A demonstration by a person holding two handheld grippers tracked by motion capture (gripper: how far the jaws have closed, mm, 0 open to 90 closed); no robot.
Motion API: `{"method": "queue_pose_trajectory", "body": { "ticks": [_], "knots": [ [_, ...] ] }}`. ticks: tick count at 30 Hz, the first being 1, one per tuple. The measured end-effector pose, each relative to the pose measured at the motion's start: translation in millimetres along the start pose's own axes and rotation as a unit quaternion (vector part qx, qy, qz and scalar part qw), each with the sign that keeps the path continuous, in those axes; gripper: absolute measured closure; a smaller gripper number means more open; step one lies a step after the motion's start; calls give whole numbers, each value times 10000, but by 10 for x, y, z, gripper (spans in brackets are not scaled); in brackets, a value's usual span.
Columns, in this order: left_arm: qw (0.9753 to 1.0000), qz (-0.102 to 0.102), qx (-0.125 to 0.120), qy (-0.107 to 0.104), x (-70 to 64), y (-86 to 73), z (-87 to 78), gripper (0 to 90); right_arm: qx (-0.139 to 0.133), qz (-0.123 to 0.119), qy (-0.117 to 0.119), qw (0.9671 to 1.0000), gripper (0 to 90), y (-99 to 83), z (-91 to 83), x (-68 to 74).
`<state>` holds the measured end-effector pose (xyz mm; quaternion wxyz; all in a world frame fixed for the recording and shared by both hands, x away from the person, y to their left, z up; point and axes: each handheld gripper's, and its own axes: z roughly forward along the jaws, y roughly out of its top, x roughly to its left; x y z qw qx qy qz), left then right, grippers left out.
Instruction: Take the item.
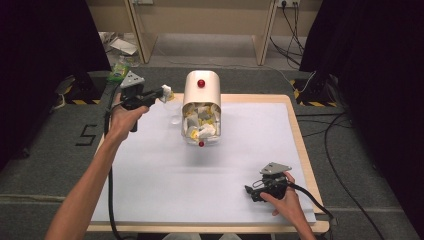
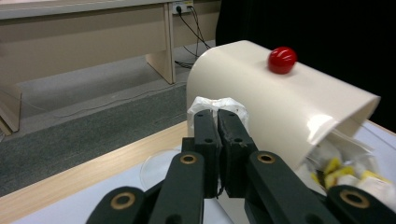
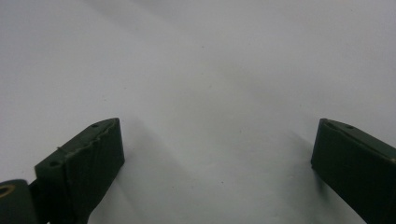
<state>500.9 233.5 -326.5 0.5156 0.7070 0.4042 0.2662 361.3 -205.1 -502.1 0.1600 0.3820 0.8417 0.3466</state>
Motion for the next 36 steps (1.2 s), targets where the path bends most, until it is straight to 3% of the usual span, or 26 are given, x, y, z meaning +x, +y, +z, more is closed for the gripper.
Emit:
{"method": "queue_pose_trajectory", "body": {
  "ticks": [11, 18, 36],
  "knots": [
    [9995, -221, 137, 164, 190, -291, 433, 861, 1, -8, -4, 10000, 32, 0, 0, 0],
    [9989, -278, 254, 289, 234, -372, 596, 861, 2, -5, -1, 10000, 32, 0, 0, 0],
    [9960, -18, 667, 589, 226, -561, 891, 858, 6, 2, 0, 10000, 32, 0, -1, 2]
  ]
}}
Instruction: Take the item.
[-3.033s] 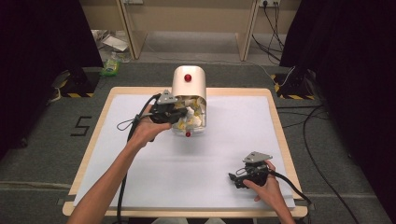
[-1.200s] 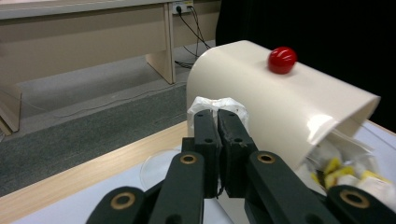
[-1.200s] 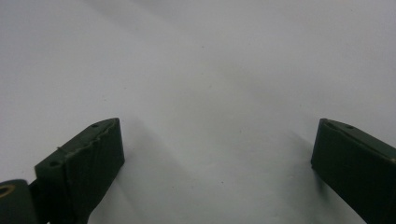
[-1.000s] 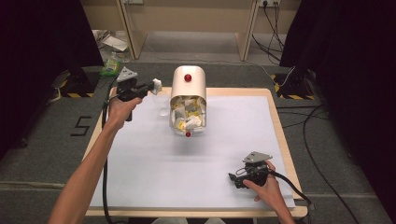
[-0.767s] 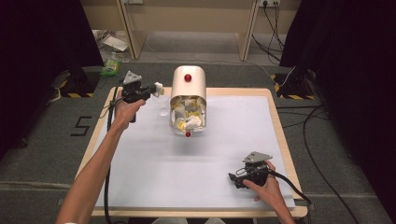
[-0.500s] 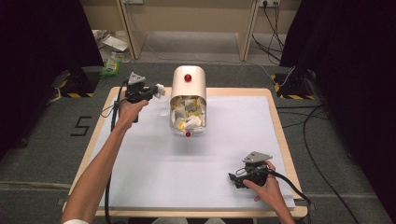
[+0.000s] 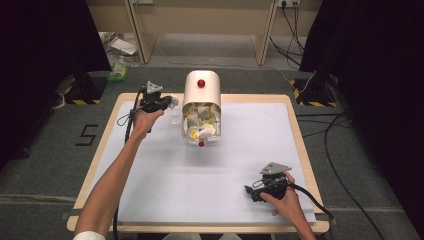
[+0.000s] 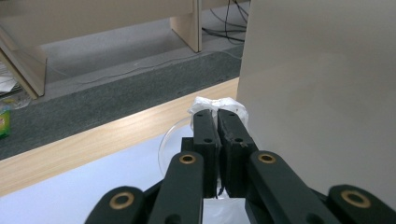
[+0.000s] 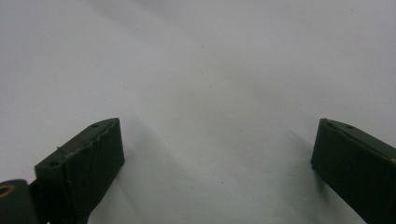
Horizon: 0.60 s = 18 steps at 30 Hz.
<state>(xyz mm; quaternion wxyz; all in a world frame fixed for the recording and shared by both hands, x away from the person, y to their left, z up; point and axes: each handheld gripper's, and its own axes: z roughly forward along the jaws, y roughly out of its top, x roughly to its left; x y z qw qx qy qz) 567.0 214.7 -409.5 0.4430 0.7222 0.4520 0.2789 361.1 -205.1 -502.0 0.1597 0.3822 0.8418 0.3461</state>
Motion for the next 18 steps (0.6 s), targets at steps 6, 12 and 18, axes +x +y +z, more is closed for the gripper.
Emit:
{"method": "queue_pose_trajectory", "body": {
  "ticks": [6, 12, 18],
  "knots": [
    [9999, -46, 142, 46, -6, -43, 94, 853, 1, -5, 0, 10000, 32, 0, 0, -1],
    [9997, -59, 228, 91, -11, -72, 144, 849, -1, -8, -1, 10000, 31, 0, 0, -1],
    [9995, -100, 260, 122, -8, -85, 173, 835, -1, -3, 1, 10000, 31, 0, 0, 0]
  ]
}}
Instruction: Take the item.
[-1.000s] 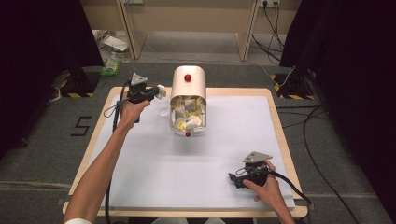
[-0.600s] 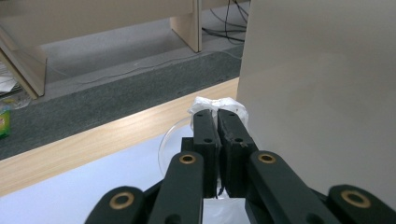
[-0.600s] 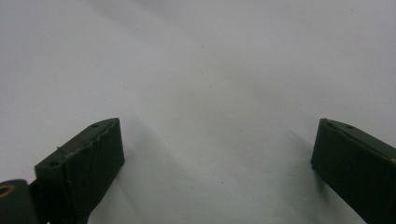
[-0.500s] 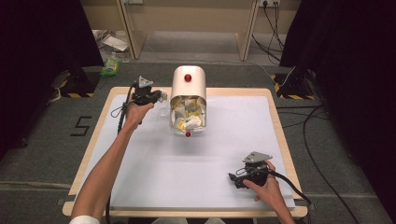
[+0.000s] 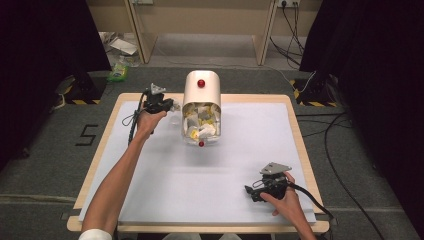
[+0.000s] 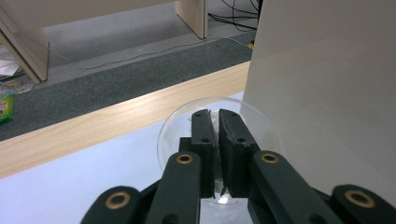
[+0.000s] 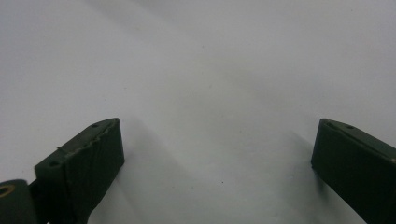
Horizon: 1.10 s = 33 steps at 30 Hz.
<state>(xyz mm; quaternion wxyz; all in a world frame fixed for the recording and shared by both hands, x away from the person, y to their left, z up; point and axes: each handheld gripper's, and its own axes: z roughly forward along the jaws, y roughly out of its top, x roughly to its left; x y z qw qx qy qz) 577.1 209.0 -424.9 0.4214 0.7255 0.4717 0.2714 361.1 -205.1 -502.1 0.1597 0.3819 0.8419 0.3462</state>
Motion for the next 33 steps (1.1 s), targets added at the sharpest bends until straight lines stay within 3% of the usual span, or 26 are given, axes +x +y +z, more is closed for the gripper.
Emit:
{"method": "queue_pose_trajectory", "body": {
  "ticks": [6, 16, 30, 33],
  "knots": [
    [10000, -54, -42, -37, 9, 8, -10, 781, 2, 2, 1, 10000, 31, 0, 0, 0],
    [9993, -127, -304, -153, -5, 94, -167, 675, 3, 0, 0, 10000, 31, 0, 0, 0],
    [9988, -172, -366, -259, -38, 102, -385, 571, -5, -17, 0, 10000, 31, 0, 1, -1],
    [9981, -383, -403, -280, -36, 80, -455, 514, -1, -7, -2, 10000, 31, 0, 1, 0]
  ]
}}
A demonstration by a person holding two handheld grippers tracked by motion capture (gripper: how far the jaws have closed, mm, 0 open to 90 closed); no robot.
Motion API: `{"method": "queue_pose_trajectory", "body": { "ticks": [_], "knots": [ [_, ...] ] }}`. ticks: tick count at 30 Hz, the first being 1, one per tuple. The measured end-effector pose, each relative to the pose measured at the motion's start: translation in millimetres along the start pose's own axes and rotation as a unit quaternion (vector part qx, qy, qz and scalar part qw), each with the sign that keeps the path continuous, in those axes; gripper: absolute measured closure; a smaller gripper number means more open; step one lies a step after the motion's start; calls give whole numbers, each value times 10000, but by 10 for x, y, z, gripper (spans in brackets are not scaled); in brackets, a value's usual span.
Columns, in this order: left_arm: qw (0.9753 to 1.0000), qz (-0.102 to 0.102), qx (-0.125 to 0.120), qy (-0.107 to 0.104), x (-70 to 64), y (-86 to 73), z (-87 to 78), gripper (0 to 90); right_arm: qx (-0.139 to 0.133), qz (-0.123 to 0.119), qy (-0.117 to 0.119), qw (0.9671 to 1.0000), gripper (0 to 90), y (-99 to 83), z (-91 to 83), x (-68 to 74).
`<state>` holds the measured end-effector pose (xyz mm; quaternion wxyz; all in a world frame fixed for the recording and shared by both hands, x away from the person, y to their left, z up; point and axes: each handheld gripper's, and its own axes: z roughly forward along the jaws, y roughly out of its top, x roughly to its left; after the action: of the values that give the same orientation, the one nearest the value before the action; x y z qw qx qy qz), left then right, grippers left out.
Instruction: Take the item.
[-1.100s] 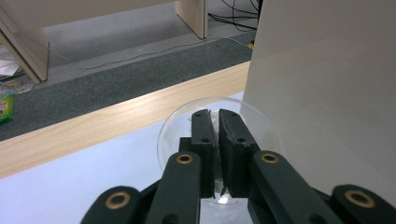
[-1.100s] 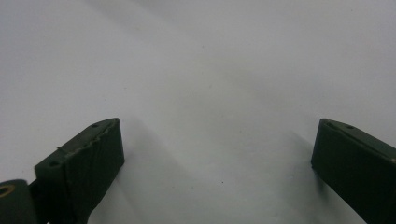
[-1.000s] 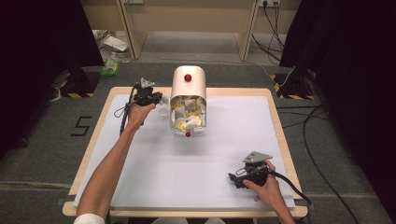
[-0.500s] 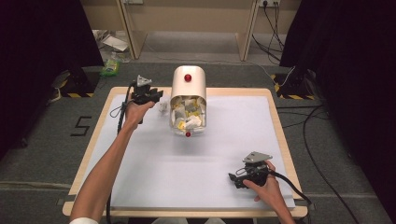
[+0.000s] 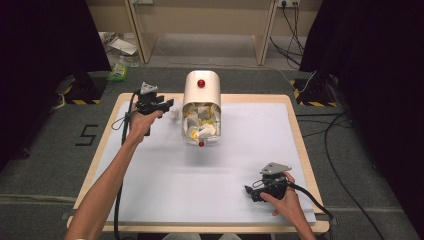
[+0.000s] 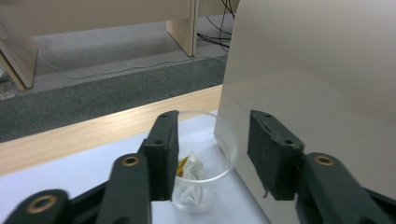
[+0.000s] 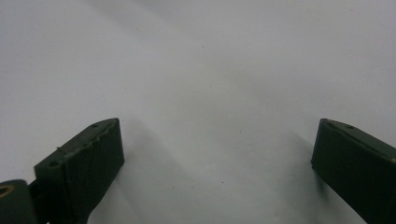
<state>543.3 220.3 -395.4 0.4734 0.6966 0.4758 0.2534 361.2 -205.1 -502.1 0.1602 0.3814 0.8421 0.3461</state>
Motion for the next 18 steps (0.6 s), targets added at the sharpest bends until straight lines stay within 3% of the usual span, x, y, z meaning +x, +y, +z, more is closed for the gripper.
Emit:
{"method": "queue_pose_trajectory", "body": {
  "ticks": [4, 8, 12, 14, 18],
  "knots": [
    [10000, -42, -2, -19, -12, -10, -61, 460, 1, 3, 1, 10000, 30, 0, 0, 0],
    [9999, -125, 31, -33, -7, -25, -133, 350, -2, -2, 1, 10000, 30, 0, 0, 0],
    [9996, -229, -46, -150, 3, -35, -234, 281, 0, 1, 1, 10000, 30, 0, 0, 0],
    [9996, -216, -65, -160, -3, -48, -302, 193, -3, -12, 2, 10000, 30, 0, 1, -2],
    [9995, -213, -95, -194, -6, -66, -369, 150, -2, -12, 3, 10000, 30, 1, 1, -2]
  ]
}}
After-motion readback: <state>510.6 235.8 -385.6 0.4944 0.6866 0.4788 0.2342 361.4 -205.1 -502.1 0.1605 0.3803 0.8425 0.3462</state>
